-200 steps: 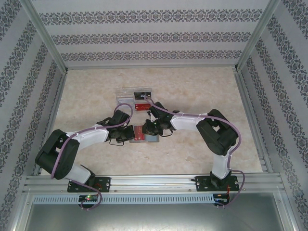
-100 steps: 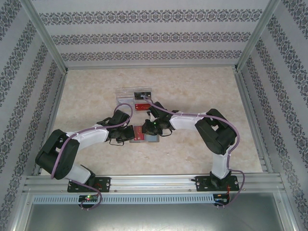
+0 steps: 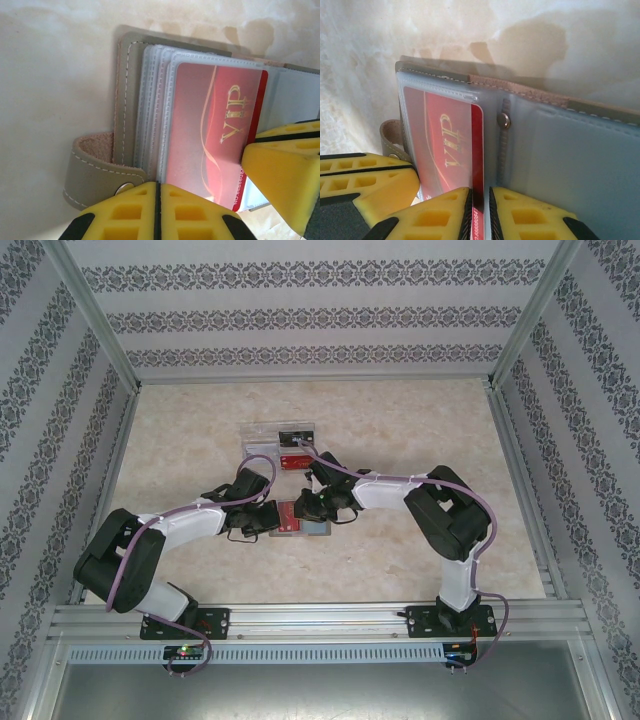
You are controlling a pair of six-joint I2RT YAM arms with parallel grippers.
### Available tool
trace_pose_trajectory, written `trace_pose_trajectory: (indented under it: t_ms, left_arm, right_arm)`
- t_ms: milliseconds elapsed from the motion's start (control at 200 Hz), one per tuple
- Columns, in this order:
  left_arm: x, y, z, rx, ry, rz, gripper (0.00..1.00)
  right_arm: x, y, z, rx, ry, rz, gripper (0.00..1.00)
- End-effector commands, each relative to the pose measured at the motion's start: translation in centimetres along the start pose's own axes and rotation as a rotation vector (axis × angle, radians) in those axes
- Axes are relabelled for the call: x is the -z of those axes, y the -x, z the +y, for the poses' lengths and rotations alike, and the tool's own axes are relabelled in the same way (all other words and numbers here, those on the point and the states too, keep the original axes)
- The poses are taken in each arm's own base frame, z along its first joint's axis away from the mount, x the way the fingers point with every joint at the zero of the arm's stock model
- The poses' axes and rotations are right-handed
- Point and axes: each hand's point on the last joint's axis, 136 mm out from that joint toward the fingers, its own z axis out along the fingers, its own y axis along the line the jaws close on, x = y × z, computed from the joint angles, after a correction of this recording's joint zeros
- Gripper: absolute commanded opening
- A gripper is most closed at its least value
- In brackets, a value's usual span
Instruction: Take the credit cards out of the card holder
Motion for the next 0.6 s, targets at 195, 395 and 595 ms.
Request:
trace_pose_trajectory:
  t_ms: [195,395,595]
  left_arm:
    - [-0.9,-1.3,1.5,0.037,0.03,0.053,0.0]
    - [-0.4,-1.1,2.2,0.043,0.073,0.034,0.0]
    - [-0.5,-1.3,3.0,0.049,0.109,0.036,0.0]
  right_arm:
    - [-0.5,0.0,0.5,0.0,0.021,0.015,0.05]
    - [0.8,0.5,-0.5,-0.003,-0.003,-0.025,0.0]
    - [2.4,1.0,-1.9,-0.018,-0.013,-0.052,0.0]
